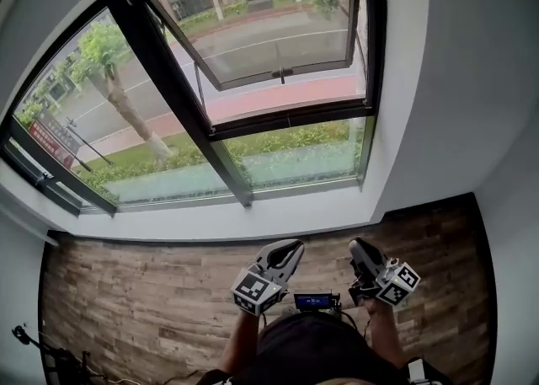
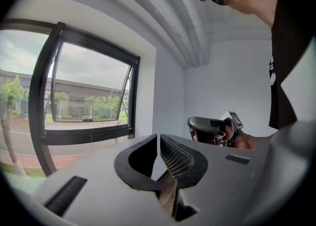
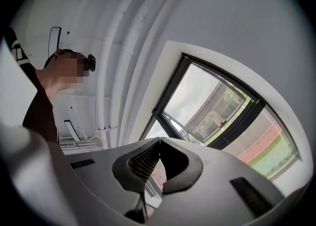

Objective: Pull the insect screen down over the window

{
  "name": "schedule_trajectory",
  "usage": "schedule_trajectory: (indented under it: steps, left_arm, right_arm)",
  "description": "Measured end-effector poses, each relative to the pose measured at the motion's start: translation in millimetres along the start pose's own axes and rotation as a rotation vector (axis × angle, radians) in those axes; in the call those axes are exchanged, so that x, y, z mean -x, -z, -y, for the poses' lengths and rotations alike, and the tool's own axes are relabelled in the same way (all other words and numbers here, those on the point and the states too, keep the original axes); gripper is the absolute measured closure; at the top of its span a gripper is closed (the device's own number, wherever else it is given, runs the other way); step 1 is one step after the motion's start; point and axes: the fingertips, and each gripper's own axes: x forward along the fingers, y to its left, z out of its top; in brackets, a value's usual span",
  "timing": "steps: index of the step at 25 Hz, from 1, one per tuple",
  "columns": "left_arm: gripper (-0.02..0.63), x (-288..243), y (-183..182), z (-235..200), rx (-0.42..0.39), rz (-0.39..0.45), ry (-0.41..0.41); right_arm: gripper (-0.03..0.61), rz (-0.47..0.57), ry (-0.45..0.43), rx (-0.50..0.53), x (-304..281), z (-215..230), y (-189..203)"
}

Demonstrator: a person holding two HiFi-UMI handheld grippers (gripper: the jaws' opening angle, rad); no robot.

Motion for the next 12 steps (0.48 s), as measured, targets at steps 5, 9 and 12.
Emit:
schedule_trajectory:
  steps: [5, 9, 12]
  left_arm:
    - [0.589, 12, 0, -15, 0.031, 0.033, -0.005]
    - [0.589, 25, -1, -33, 0.064, 0.058, -0.022]
    - [0.589, 34, -1, -41, 0.079, 0.071, -0.023]
  right_arm:
    - [0.569, -0.039, -0.004, 0.021, -18, -7, 10]
    - [0.569, -0.067, -0.011, 0.036, -34, -18, 21]
    - [0.569, -0.090, -0.015, 0.036, -44, -24, 33]
